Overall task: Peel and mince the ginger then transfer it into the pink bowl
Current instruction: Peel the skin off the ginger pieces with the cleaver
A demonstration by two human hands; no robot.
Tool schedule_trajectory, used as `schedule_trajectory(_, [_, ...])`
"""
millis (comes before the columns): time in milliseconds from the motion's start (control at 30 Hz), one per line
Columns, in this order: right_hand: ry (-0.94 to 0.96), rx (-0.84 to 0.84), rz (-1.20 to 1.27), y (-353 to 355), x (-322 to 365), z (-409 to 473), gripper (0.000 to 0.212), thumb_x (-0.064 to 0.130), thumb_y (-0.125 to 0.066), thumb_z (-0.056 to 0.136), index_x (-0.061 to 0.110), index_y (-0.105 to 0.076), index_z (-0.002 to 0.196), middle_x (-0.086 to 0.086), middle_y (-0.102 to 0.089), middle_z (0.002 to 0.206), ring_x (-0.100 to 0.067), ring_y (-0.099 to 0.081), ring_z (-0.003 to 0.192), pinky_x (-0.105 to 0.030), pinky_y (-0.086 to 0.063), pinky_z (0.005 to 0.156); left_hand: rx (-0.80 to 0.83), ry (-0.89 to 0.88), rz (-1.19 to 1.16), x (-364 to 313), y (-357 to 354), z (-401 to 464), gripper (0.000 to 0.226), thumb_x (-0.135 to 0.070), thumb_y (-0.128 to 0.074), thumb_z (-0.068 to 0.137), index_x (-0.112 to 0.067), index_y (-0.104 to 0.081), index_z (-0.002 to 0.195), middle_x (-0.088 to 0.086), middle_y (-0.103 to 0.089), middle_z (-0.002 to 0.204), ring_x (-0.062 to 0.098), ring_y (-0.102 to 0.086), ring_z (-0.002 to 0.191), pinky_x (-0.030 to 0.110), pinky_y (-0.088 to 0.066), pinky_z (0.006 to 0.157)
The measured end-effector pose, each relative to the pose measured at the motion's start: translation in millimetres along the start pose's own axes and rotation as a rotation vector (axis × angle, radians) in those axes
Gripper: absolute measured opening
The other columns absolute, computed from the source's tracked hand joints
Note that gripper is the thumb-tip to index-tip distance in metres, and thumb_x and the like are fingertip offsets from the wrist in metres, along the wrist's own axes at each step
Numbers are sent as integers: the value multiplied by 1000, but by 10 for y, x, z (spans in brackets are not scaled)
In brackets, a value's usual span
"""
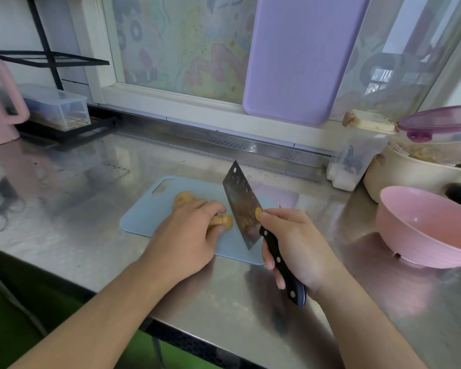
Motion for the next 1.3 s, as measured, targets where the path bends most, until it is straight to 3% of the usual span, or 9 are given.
schedule_trajectory(100, [-21,-4,-10,-11,0,2,38,25,-45,109,-2,-51,83,-19,-53,51,-24,-41,28,-26,-28,38,-37,-12,-93,54,-49,-18,24,-31,-68,96,-40,-61,118,-21,-62,110,7,-56,106,35,-53,86])
schedule_trajectory(367, [-41,-11,-27,-20,13,-10,40,25,-44,110,-14,-52,103,-18,-54,51,-24,-39,27,-28,-28,40,-73,-18,-199,119,-30,-31,19,-21,-74,93,-35,-69,104,-22,-67,97,3,-60,95,12,-44,77])
schedule_trajectory(500, [-25,-27,-31,-16,17,-23,41,24,-44,110,-15,-50,100,-19,-53,50,-24,-40,27,-30,-27,41,-89,-27,-207,112,-23,-38,15,-23,-75,92,-35,-69,100,-23,-65,92,1,-59,92,18,-44,73])
schedule_trajectory(700, [-26,-31,-75,-33,71,-38,41,25,-44,110,-13,-55,99,-18,-54,50,-24,-41,27,-28,-28,39,-124,-73,-165,85,-19,-45,14,-21,-74,93,-32,-70,100,-22,-60,89,1,-53,84,9,-37,69])
schedule_trajectory(867, [-25,-35,-116,-24,169,-40,37,22,-42,108,-9,-58,98,-21,-54,52,-25,-43,28,-25,-31,39,-142,-91,-182,73,-3,-50,13,-14,-77,90,-26,-71,89,-23,-58,80,-12,-53,84,3,-36,69])
schedule_trajectory(1100, [-24,-27,-164,-112,282,-39,36,20,-41,107,9,-48,74,-18,-52,49,-23,-41,26,-26,-32,40,-156,-75,-196,94,-18,-32,12,-15,-79,88,-26,-74,89,-19,-66,85,0,-54,86,4,-39,74])
schedule_trajectory(1300, [-26,-34,-184,-112,338,-39,32,19,-40,106,7,-53,79,-19,-51,50,-24,-41,27,-22,-32,39,-156,-91,-210,92,-13,-30,12,-15,-80,87,-25,-75,88,-19,-65,82,-14,-53,82,3,-37,73])
Point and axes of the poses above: each hand's wrist, its own z-axis towards the middle knuckle, its own y-axis out of the back of the hand, x = y × z, the point moved 3 cm from there along z, towards the middle knuckle
